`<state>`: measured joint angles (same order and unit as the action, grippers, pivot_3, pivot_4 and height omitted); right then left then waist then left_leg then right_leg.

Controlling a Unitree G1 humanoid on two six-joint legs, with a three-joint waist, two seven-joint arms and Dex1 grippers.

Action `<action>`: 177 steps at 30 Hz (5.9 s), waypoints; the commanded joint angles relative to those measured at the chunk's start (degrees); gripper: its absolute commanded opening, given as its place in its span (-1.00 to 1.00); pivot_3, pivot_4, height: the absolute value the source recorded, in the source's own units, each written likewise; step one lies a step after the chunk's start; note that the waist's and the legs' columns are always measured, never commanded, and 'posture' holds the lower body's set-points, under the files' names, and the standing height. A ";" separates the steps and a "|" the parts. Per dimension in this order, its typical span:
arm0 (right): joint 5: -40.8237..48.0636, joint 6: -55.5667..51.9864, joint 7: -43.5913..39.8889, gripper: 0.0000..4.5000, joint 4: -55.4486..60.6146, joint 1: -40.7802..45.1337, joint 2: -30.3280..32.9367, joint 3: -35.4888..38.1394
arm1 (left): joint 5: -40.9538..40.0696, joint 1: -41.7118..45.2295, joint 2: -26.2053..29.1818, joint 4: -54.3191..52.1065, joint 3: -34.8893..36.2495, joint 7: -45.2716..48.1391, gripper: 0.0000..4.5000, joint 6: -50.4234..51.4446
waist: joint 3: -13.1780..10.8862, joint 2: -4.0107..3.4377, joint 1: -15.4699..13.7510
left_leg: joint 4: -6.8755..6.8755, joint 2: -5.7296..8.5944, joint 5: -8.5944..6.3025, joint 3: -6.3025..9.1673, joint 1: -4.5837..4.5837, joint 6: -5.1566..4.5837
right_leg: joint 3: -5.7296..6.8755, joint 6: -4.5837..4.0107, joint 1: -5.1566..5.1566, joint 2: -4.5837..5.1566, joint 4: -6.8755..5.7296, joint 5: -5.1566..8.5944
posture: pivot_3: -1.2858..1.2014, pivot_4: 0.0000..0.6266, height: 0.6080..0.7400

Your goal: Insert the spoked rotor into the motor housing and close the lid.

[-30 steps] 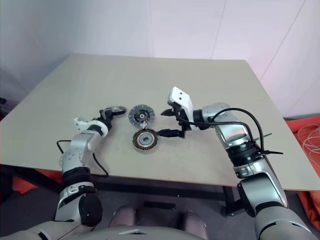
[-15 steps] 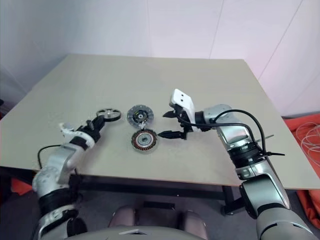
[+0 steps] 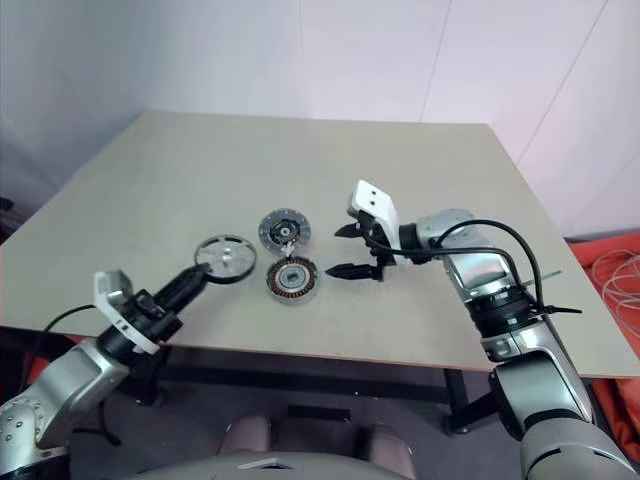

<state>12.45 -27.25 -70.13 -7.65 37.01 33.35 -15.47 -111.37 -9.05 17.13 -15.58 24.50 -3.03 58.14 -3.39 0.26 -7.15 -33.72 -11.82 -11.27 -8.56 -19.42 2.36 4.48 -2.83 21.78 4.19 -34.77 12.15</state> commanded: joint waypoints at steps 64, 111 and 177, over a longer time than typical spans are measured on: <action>1.39 -0.33 1.76 1.00 4.06 -0.78 0.59 1.93 | 4.30 12.17 -4.62 16.57 -13.35 -5.06 -0.84 -5.74 | 0.01 -0.01 0.04 | 0.08 0.01 -0.03 -0.01 0.23 -0.04 | 0.00 0.05 -0.27 -0.02 0.02 0.01 | 0.03 -1.00 1.00; 0.42 0.80 1.43 1.00 2.87 -0.51 -1.39 0.65 | -1.63 10.92 -0.20 3.89 -11.59 -17.04 0.99 -5.76 | 0.02 -0.02 0.09 | 0.08 0.00 -0.02 -0.01 0.24 -0.01 | 0.01 0.05 -0.29 -0.02 -0.01 0.01 | 0.03 -1.00 1.00; -9.00 12.90 7.10 -0.98 -24.81 4.42 -22.97 -7.90 | 69.60 19.32 20.87 13.19 -3.22 24.34 1.00 -26.99 | -0.02 -0.12 1.85 | 0.09 -0.01 -0.04 0.07 0.22 -0.02 | -0.03 -0.09 -0.17 0.01 -0.14 -0.03 | 0.03 -1.00 1.00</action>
<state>5.01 -15.47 -62.07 -30.89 40.45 10.49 -22.20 -43.57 9.58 38.11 -1.49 20.71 19.59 34.22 -3.41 0.15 -5.29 -33.63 -11.82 -11.30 -8.50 -19.19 2.34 4.42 -2.92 21.61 4.20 -34.91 12.11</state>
